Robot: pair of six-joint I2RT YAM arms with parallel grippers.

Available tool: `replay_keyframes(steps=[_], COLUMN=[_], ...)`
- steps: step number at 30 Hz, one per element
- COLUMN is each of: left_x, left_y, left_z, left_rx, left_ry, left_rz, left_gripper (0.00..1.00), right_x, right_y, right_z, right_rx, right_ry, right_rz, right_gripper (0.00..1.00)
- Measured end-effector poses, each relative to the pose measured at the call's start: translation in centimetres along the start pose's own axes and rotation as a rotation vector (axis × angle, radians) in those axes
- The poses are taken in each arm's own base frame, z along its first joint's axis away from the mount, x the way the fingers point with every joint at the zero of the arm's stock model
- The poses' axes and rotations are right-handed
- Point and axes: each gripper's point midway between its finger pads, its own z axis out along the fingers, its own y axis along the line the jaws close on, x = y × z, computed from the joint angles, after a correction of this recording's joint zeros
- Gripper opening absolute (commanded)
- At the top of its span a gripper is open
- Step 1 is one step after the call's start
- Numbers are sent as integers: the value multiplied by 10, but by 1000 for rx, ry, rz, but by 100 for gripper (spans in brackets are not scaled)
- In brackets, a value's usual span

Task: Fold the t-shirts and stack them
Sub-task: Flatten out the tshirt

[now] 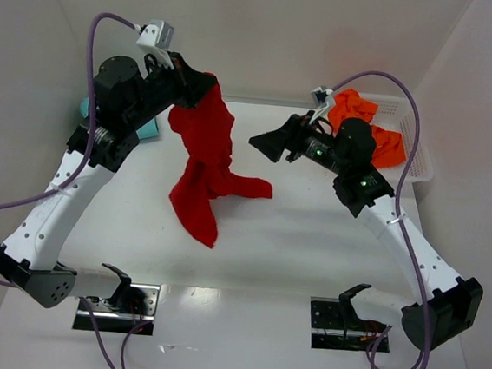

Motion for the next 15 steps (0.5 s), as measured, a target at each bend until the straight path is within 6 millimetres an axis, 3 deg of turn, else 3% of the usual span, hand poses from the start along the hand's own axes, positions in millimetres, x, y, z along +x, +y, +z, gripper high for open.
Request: replay_keyframes(steps=[1, 5, 12, 15], left_x=[-2, -6, -8, -6], left_y=[-1, -6, -11, -13], left_z=[0, 1, 4, 5], left_rx=[3, 19, 50, 63], left_ry=[-7, -24, -29, -24], left_rz=[-11, -35, -57, -58], left_gripper=[0, 0, 0, 0], right_x=[8, 24, 51, 62], right_y=[19, 39, 50, 45], right_z=[6, 17, 39, 50], right_rx=[-55, -114, -135, -123], right_ry=[13, 50, 93, 111], right_rz=[-12, -14, -4, 4], right_gripper=[87, 87, 87, 87])
